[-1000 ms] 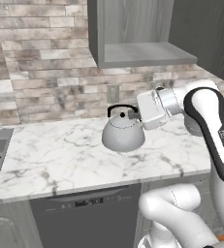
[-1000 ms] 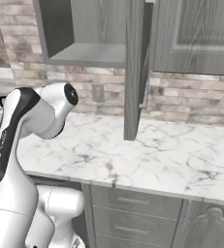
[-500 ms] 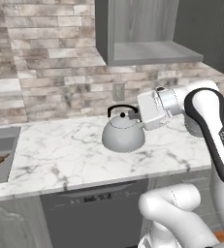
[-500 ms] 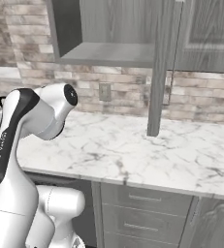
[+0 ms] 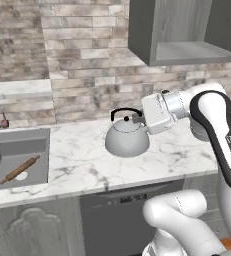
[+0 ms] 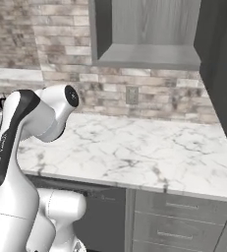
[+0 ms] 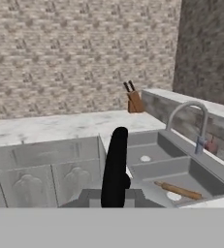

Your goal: Open the cabinet, pick the kettle from the cabinet, and place it in the sink.

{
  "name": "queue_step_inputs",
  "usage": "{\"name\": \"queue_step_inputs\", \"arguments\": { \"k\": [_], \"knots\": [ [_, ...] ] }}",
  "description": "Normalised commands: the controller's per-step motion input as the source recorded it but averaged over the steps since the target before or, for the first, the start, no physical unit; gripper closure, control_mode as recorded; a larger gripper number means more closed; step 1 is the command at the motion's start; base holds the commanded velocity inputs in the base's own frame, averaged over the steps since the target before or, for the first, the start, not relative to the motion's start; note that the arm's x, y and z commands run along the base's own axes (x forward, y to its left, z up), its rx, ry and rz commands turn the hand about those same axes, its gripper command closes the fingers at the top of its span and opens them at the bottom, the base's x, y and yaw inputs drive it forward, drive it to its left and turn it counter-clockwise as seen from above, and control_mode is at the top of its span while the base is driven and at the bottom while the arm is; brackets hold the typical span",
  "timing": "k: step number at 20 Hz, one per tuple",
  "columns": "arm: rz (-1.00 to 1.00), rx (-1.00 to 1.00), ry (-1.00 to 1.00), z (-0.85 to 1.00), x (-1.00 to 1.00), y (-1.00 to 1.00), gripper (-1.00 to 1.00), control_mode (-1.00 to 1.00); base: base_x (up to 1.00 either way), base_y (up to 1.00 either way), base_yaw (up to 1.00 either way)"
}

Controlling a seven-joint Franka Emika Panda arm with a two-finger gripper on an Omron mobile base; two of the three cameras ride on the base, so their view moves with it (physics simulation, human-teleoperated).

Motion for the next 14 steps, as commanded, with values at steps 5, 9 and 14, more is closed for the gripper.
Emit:
{"name": "queue_step_inputs", "arguments": {
  "k": [5,9,14],
  "knots": [
    [0.00,0.00,0.00,0.00,0.00,0.00,1.00,1.00,-0.09,0.70,-0.01],
    [0.00,0.00,0.00,0.00,0.00,0.00,1.00,1.00,-0.02,0.71,-0.01],
    [0.00,0.00,0.00,0.00,0.00,0.00,1.00,1.00,0.01,0.71,-0.03]
  ]
}}
